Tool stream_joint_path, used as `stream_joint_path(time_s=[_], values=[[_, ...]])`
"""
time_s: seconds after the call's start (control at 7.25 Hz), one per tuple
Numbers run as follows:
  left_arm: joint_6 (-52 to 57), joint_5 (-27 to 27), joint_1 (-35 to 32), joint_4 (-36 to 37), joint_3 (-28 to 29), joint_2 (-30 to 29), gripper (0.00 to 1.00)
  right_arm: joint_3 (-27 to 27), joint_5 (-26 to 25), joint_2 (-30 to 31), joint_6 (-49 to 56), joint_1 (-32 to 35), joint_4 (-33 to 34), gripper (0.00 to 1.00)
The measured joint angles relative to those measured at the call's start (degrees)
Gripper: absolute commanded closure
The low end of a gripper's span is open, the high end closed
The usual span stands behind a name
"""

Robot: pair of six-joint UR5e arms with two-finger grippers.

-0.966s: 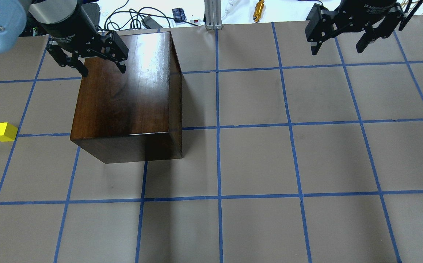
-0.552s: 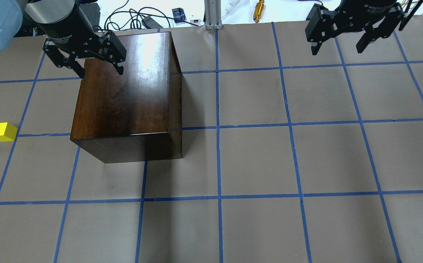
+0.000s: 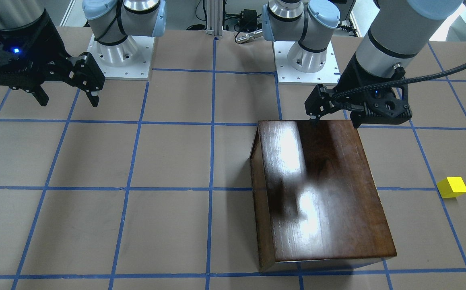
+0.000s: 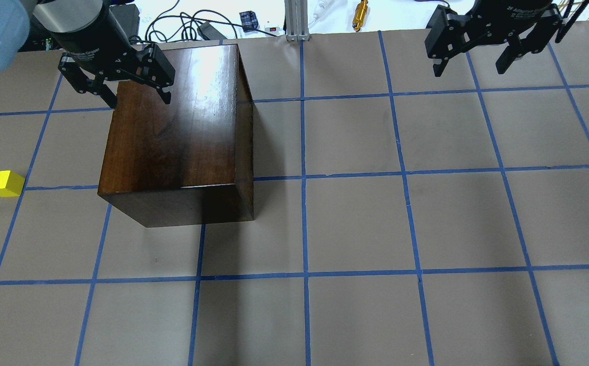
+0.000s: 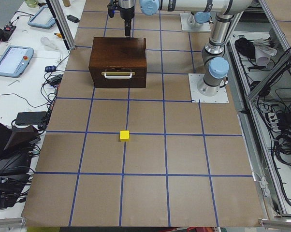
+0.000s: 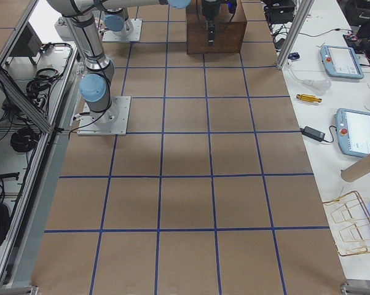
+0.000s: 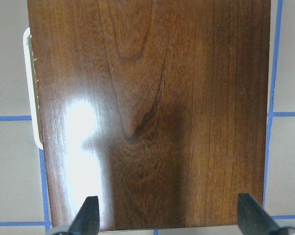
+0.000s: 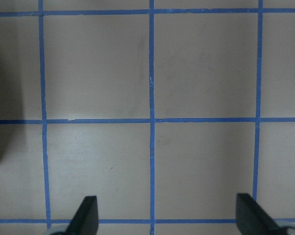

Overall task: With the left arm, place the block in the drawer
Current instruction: 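Move the left gripper off the cabinet top toward the drawer handle, then lower the left gripper beside the white drawer handle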

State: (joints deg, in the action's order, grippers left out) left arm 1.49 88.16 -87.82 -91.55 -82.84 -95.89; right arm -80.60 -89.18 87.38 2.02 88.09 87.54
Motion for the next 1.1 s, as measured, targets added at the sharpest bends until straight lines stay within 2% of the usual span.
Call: stream_joint_path(time_s=[0.28, 0.55, 1.1], values=[[0.5, -0.3, 1.7, 0.0, -0.4, 0.6, 0.00, 0.0, 0.0, 0.0, 0.0, 0.0, 0.0, 0.00], [3.7, -1.2, 6.9, -0.1, -0.7, 0.7, 0.00, 0.0, 0.0, 0.0, 0.0, 0.0, 0.0, 0.00], [19.8, -12.5, 23.6, -0.2, -3.9, -1.5, 0.00, 0.0, 0.0, 0.0, 0.0, 0.0, 0.0, 0.00]])
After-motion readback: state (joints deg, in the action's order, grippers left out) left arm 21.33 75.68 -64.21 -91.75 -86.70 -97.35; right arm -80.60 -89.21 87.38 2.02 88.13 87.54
